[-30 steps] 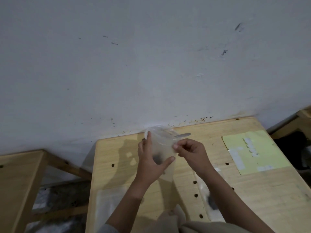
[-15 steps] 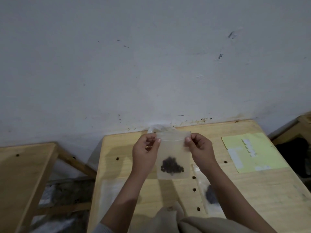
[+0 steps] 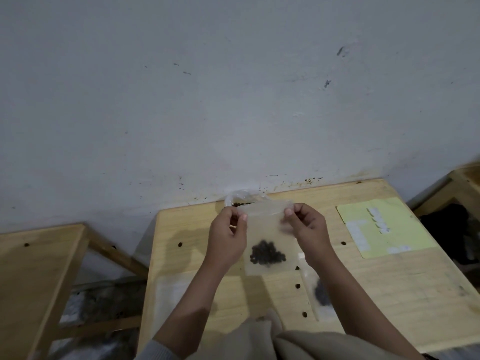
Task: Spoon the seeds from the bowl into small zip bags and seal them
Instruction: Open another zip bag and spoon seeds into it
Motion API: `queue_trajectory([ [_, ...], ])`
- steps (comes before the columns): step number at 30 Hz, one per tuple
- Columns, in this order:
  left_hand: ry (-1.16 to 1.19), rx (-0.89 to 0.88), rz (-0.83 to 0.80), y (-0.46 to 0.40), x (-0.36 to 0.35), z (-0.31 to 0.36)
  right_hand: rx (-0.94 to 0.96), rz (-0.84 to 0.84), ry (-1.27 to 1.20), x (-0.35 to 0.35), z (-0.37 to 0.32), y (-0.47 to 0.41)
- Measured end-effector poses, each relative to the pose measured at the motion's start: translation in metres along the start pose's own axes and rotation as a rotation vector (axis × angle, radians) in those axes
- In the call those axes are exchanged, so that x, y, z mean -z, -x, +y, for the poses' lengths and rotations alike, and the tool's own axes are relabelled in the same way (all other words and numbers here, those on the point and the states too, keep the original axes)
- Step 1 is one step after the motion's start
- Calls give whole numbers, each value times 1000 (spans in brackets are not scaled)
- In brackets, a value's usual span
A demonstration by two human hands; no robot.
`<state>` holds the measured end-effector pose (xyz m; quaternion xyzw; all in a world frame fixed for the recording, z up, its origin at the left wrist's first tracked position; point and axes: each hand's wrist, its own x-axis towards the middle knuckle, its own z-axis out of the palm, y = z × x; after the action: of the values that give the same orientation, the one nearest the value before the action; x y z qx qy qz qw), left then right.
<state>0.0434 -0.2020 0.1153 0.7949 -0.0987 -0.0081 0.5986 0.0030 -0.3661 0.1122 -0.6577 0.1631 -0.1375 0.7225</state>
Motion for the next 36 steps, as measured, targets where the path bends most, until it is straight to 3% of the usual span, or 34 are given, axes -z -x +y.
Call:
queue_trajectory([
  [3, -16, -16, -36, -2, 1, 1, -5, -83, 14, -2, -2, 1],
  [10, 116, 43, -13, -4, -6, 3, 19, -16, 29, -4, -5, -4],
  [15, 174, 66, -85, 0, -8, 6, 17, -46, -17, -9, -7, 0],
  [22, 239, 59, 0, 0, -7, 4, 15, -47, -75, -18, -8, 4],
  [36, 284, 26, -7, 5, -10, 14, 53, -10, -171, -23, -15, 13],
])
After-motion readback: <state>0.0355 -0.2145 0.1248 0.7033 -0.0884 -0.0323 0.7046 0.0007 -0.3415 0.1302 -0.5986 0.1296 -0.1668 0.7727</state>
